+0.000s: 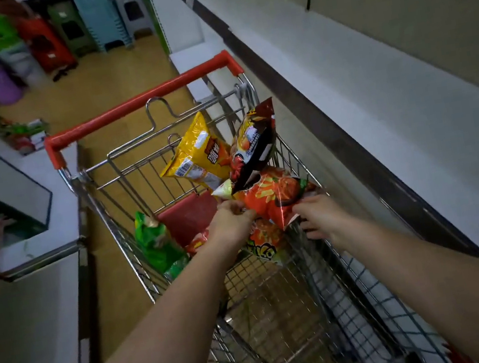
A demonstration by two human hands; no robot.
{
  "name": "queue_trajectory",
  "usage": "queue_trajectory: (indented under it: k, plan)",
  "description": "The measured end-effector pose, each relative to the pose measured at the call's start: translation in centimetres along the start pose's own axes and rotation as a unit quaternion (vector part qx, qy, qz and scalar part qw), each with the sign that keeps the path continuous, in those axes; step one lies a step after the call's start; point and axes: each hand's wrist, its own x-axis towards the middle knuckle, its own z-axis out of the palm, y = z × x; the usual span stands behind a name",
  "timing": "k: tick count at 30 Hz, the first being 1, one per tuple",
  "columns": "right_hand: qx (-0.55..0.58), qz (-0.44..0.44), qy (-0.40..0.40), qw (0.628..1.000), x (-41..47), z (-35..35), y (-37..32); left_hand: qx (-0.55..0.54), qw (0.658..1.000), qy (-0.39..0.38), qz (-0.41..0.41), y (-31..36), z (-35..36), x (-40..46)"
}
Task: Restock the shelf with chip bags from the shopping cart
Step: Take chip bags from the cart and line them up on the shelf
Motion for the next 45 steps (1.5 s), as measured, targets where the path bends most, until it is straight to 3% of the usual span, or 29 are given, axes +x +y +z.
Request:
queue_trajectory:
  k: [11, 15, 21, 28, 40, 45]
  plan:
    - [0.224, 0.134, 0.008, 0.965, 5.7, 1.3, 1.2, 0.086, 0.992, -0.021, 0.093, 1.6, 3.1, 6.2]
    - [0.297, 0.159, -0.001, 0.941, 6.7, 2.2, 1.1, 0.082, 0.994, -0.004, 0.073, 1.0, 3.3, 7.3]
    - [0.293, 0.150, 0.026, 0.944, 7.4, 3.2, 1.9, -0.020, 0.997, 0.057, -0.057, -0.6, 3.5, 8.9]
    - [0.279, 0.169, -0.013, 0.945, 5.5, 4.9, 4.3, -0.207, 0.964, 0.063, -0.154, -2.3, 3.9, 8.6]
    - [0.260, 0.179, -0.103, 0.943, 2.7, 5.2, 9.0, -0.198, 0.965, 0.014, -0.170, -6.0, 3.0, 6.9]
    - [0.159, 0.143, 0.028, 0.976, 2.8, 2.9, 10.3, -0.211, 0.962, 0.023, -0.174, -8.6, 2.9, 6.3]
